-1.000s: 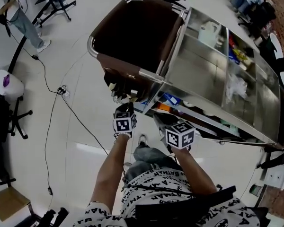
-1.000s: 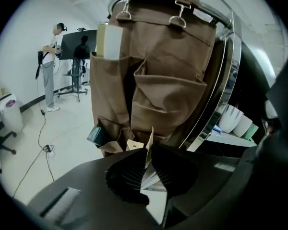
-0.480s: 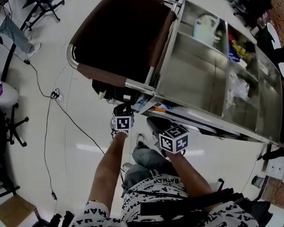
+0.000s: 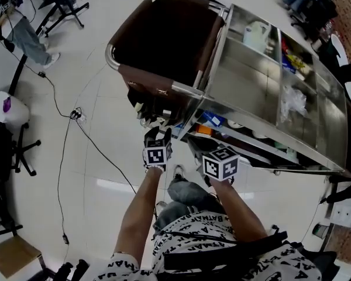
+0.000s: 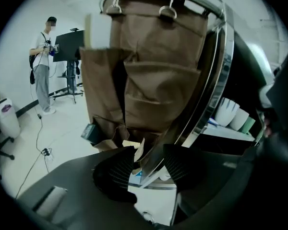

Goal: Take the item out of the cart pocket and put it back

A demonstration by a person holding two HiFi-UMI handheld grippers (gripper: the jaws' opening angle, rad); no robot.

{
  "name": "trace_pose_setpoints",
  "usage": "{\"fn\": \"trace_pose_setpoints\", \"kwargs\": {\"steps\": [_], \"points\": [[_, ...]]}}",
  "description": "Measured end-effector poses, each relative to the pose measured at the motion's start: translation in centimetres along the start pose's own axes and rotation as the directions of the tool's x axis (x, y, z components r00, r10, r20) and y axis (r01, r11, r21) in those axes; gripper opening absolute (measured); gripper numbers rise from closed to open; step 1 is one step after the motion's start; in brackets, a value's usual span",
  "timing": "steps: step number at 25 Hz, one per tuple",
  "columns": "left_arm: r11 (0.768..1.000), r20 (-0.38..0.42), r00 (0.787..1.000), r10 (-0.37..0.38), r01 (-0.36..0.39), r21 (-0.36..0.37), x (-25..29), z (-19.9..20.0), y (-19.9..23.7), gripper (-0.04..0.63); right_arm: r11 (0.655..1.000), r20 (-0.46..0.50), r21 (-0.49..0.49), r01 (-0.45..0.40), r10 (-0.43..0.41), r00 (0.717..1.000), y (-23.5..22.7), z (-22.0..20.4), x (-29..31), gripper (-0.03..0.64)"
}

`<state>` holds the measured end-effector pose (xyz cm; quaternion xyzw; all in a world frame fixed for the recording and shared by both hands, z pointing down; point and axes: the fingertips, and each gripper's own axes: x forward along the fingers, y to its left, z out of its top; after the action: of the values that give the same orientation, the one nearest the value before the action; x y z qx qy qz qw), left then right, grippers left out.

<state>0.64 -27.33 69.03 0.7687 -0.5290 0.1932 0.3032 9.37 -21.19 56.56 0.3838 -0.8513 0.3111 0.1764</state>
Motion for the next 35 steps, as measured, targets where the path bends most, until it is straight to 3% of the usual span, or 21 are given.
{"fn": "trace_pose_setpoints", "kwargs": {"steps": [8,9,11,16,21,26,30,35], "points": [[0.984,0.128,0.992,0.001,0.022,-0.178,-18.4,-3.0,-0.6,0.174,0.994,0.015,-0.091,-0.057,0.058,0.998,8.6,-1.8,-3.9,0.002],[0.981,0.138,0.99,0.016,0.011,-0.194,-20.7,-3.6,-0.6,0.157,0.993,0.016,-0.103,-0.061,0.063,0.998,9.7,-2.3,-4.5,0.002],[0.976,0.163,0.986,0.035,0.001,-0.217,-24.9,-4.5,-0.4,0.012,0.99,0.024,-0.123,-0.072,0.075,0.997,12.0,-3.1,-5.6,0.002],[0.969,0.229,0.973,-0.016,0.072,-0.235,-32.2,-6.4,-2.4,0.002,0.985,0.042,-0.147,-0.094,0.101,0.994,16.5,-5.0,-7.8,0.002],[0.954,0.281,0.959,-0.045,0.124,-0.272,-36.0,-7.3,-5.1,0.002,0.972,0.037,-0.167,-0.164,0.172,0.984,20.1,-6.2,-9.2,0.002],[0.963,0.319,0.946,-0.061,0.14,-0.23,-36.7,-5.7,-8.2,0.002,0.958,0.042,-0.173,-0.227,0.237,0.971,22.0,-6.8,-11.1,0.002],[0.97,0.315,0.945,-0.084,0.15,-0.192,-36.1,-5.0,-10.6,0.002,0.954,0.048,-0.181,-0.237,0.249,0.967,21.2,-7.3,-12.9,0.002],[0.97,0.317,0.946,-0.069,0.137,-0.198,-36.1,-4.3,-11.7,0.002,0.961,0.07,-0.165,-0.221,0.235,0.969,19.2,-7.3,-14.7,0.002]]}}
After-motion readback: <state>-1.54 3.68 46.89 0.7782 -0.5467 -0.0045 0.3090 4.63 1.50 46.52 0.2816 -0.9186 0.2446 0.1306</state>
